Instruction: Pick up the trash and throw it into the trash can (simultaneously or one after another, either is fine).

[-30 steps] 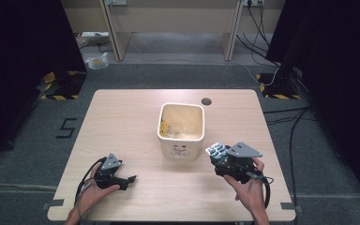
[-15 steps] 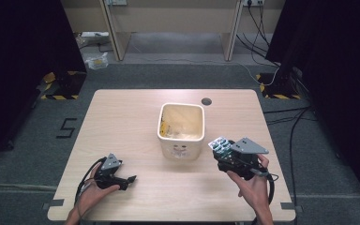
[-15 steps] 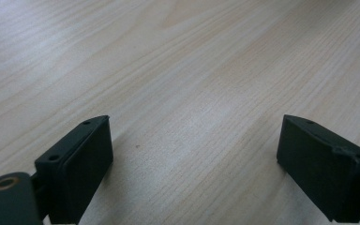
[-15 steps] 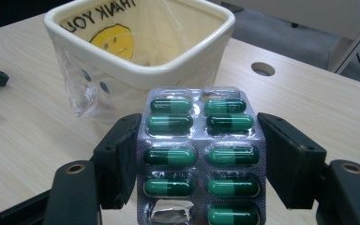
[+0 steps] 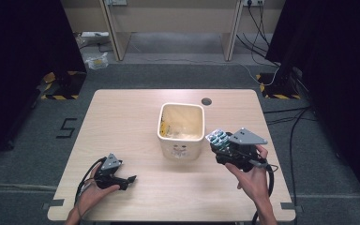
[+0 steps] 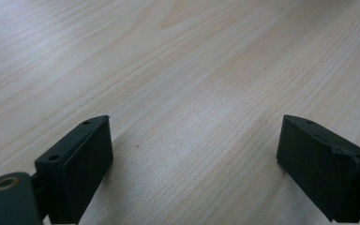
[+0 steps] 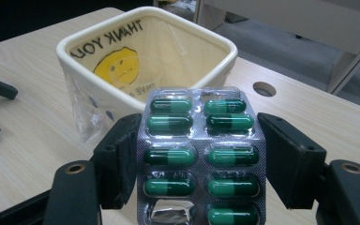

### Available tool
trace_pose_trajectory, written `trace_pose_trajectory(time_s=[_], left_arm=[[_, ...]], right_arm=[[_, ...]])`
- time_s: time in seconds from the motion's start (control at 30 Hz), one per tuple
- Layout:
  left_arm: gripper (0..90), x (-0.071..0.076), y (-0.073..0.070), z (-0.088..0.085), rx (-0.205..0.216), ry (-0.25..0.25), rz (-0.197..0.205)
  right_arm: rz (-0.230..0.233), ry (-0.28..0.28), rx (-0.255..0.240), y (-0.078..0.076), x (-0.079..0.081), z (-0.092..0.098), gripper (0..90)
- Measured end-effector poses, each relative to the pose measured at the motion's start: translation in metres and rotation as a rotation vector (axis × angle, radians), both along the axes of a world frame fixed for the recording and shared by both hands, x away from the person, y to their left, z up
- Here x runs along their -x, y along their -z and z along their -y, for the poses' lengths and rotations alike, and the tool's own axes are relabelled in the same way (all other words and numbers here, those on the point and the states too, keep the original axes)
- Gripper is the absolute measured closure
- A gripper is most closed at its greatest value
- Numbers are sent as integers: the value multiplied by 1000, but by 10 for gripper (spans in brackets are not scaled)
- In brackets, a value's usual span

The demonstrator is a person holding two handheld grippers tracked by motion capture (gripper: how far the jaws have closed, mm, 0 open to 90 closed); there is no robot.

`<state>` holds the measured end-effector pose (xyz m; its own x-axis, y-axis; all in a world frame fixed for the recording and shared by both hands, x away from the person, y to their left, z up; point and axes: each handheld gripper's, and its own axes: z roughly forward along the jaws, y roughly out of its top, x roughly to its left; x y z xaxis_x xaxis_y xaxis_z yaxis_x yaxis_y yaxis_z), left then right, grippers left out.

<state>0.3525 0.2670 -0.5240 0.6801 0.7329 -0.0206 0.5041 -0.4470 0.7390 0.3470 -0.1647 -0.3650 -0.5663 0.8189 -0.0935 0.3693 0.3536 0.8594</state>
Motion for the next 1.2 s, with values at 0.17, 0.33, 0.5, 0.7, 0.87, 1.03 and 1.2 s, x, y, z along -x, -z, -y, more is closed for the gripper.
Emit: trace_pose_trajectory(time_s=[0.17, 0.33, 0.5, 0.7, 0.87, 1.03, 1.2], left_arm=[[99, 0, 0, 0, 1, -1, 0], [99, 0, 0, 0, 1, -1, 1], [100, 0, 0, 0, 0, 0, 0], [99, 0, 0, 0, 0, -1, 0], [99, 0, 0, 0, 0, -1, 0], [99, 0, 0, 0, 0, -1, 0], [99, 0, 0, 0, 1, -1, 1]], right_arm=[[5, -10, -7, -7, -8, -5, 343], [13, -28, -12, -18, -17, -14, 343], [8, -56, -5, -28, -30, -29, 343], [-7, -79, -13, -31, -43, -42, 343], [-21, -83, -5, -30, -54, -51, 343], [-45, -81, -5, -25, -68, -58, 343], [-56, -81, 2, -23, -80, -66, 343]])
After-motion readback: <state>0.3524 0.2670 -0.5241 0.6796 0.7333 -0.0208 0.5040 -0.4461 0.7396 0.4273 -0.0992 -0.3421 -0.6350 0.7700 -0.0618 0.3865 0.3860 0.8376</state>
